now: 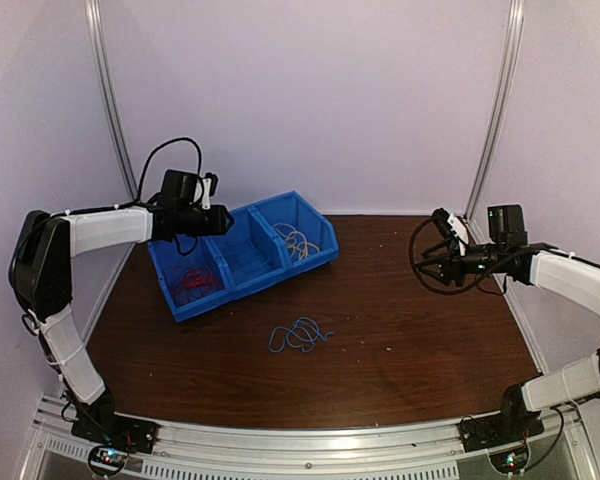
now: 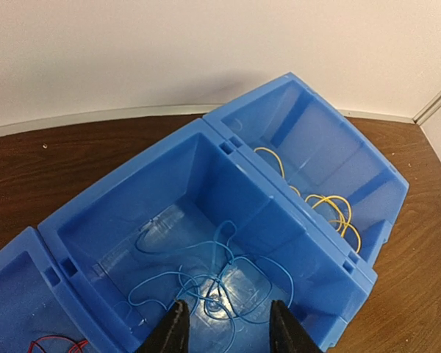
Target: Untangle the cables
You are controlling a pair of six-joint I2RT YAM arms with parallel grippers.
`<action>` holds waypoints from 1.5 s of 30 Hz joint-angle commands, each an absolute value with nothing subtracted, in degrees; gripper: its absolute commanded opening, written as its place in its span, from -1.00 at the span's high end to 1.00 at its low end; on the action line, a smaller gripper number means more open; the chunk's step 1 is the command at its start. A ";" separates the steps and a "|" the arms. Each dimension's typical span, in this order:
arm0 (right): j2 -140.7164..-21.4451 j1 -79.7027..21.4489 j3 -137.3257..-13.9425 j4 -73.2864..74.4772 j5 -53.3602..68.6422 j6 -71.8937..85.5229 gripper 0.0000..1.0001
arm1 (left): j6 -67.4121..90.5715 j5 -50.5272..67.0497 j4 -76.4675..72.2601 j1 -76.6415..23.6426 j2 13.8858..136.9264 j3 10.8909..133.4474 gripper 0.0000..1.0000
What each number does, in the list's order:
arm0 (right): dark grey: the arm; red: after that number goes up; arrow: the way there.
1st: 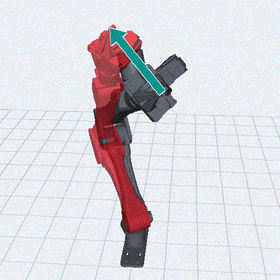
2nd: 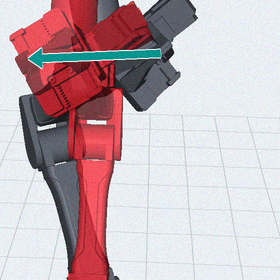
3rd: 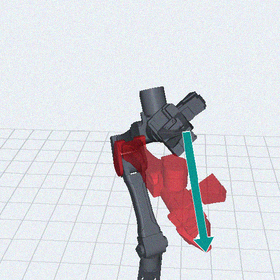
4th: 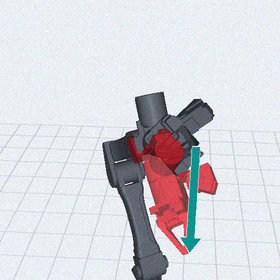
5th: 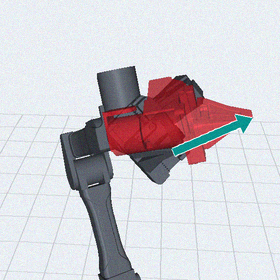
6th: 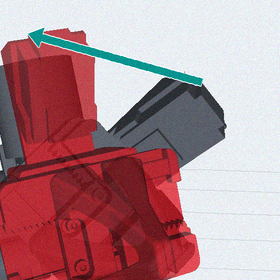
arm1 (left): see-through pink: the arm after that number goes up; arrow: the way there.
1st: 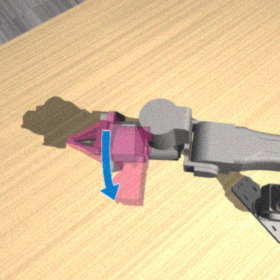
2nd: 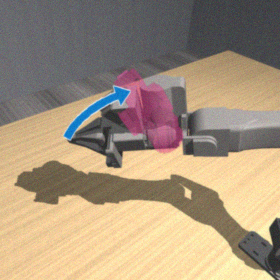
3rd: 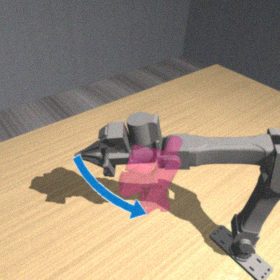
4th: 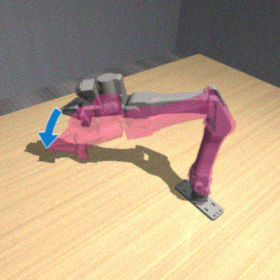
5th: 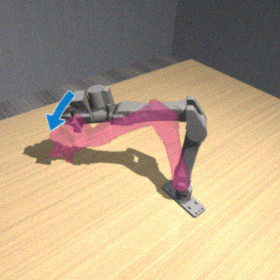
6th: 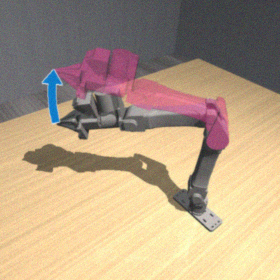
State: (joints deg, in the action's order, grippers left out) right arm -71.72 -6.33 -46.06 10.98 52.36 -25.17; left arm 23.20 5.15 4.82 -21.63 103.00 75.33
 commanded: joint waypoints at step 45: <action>-108.38 -42.25 -64.55 15.78 41.91 -22.20 -0.11 | 37.79 16.69 -35.04 -46.76 90.22 25.72 -0.03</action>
State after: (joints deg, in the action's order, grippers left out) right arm -107.37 -41.80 -62.02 17.30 43.40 -23.75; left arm 35.33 16.71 -24.86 -45.54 87.20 25.26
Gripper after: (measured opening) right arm 0.563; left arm 0.522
